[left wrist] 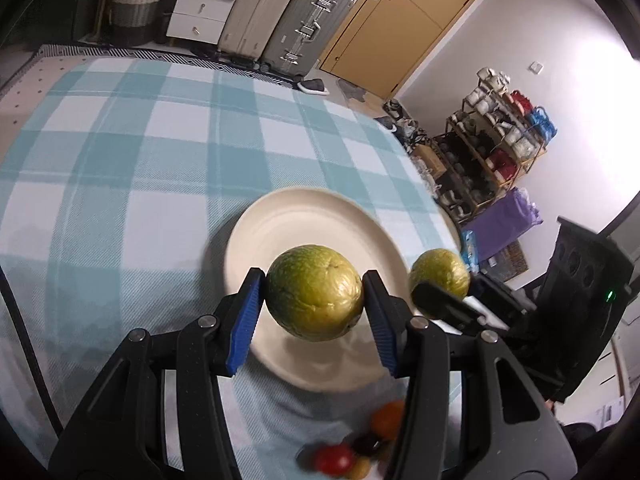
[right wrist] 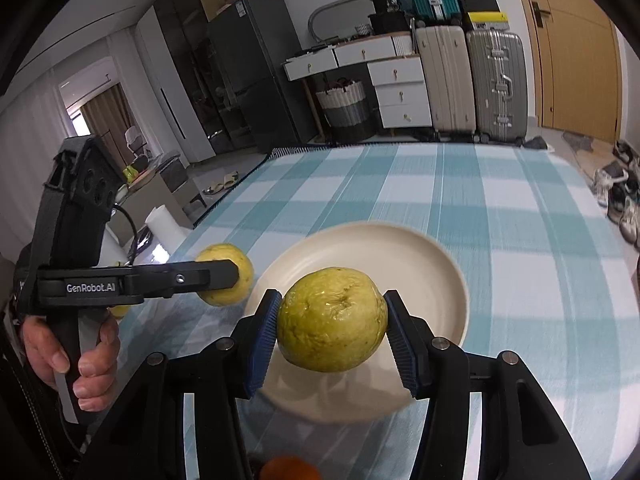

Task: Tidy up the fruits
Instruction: 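Lift both held guavas and carry them over the cream plate, then lower both guavas onto the plate and open both tools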

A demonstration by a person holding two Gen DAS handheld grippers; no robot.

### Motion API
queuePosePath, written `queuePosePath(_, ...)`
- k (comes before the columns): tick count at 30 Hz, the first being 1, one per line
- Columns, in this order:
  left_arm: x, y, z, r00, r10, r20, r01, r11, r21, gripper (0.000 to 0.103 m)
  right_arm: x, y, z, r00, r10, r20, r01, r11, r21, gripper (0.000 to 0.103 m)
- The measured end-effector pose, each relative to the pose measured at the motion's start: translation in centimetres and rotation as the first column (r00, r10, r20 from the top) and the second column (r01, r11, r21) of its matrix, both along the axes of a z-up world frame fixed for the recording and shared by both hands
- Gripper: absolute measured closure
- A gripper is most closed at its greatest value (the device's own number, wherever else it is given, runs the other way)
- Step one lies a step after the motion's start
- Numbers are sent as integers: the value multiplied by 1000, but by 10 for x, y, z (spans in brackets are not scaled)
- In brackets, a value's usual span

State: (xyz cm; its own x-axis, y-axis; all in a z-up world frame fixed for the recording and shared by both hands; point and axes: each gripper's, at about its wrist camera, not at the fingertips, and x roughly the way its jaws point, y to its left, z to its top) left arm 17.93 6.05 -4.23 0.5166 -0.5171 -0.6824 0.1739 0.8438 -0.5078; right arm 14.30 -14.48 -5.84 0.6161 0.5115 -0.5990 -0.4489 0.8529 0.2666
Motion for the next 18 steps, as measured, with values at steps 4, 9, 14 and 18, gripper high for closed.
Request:
queuePosePath(4,23,-9,1,1000,-7,-15,6,1000,-20,56,19,-2,2,1000,-11,9,11,1000,9,50)
queuePosePath(9,53,-23,-4,999,-20,-46,18,999,-26,56,44,0,0,1000,-21,-4,21,999,32,50)
queuePosePath(14,80,-33,-14,996,-21,-82,19,999,-27,56,66,-2,-7,999,-36,-16,37,999,28,50)
queuePosePath(18,93,-37,-24,994,-25,-106,21,999,-37,56,82,-4,-16,998,-46,-41,47,999,23,50)
